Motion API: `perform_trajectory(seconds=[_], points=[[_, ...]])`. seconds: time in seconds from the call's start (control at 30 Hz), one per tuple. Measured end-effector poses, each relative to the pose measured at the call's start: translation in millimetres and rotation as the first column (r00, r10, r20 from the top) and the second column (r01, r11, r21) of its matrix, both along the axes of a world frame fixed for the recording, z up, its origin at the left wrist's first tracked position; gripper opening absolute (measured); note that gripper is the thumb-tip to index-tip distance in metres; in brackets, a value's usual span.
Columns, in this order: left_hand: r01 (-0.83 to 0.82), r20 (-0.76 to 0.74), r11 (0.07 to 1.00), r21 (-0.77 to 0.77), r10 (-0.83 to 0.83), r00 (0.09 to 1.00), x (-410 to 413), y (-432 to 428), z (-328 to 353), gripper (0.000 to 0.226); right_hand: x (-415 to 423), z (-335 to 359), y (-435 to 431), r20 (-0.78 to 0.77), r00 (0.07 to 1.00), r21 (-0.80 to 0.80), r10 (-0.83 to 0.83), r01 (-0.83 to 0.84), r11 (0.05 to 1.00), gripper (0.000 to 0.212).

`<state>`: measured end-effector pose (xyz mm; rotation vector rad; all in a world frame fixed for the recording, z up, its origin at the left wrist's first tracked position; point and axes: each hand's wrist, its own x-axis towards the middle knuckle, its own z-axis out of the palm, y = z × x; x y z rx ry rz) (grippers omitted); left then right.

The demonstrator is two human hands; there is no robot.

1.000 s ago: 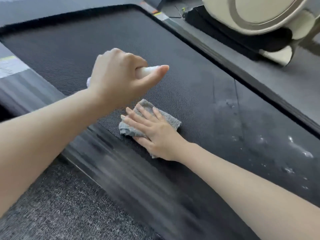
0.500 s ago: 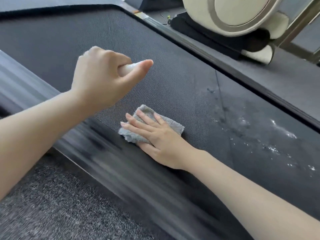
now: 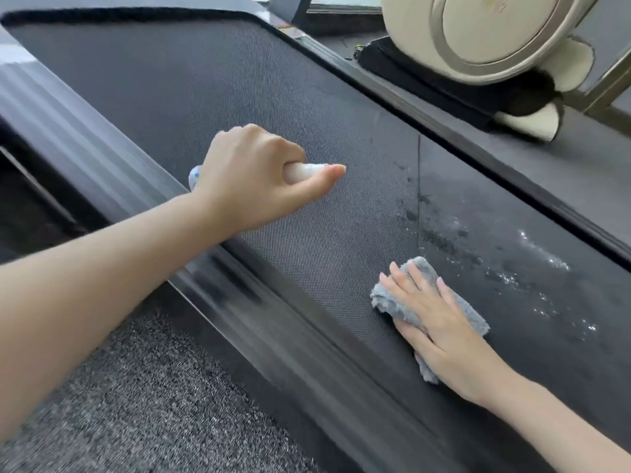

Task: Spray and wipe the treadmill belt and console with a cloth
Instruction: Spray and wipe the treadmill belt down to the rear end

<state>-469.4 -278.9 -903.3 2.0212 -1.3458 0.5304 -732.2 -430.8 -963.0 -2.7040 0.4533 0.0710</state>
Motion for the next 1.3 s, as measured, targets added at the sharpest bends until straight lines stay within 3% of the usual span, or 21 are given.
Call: perform_trajectory(seconds=[0.2,0.63,0.87,1.3], points=[[-0.018,0.062,0.997,0.082,0.013,0.998,-25.9,1.2,-18.8,0.061,-13.3,-5.6,-0.4,0.054,0.999,0.013,0.004,-0.005,1.000,0.049],[-0.111,0.115,0.993,0.029,0.107,0.988,-12.8,-40.5,-11.6,0.061,-19.1,-7.2,0.8,0.061,0.998,-0.007,-0.027,0.027,1.000,0.052],[-0.063,0.083,0.993,-0.097,0.071,0.994,-10.9,-78.7,-24.0,0.053,-12.3,-6.9,0.0,0.072,0.997,-0.043,-0.038,0.041,0.998,0.050],[-0.078,0.016,0.997,-0.026,0.078,0.997,-6.3,-145.8,-16.1,0.061,5.6,-3.0,-16.7,0.042,0.998,-0.038,-0.036,0.038,0.999,0.052]])
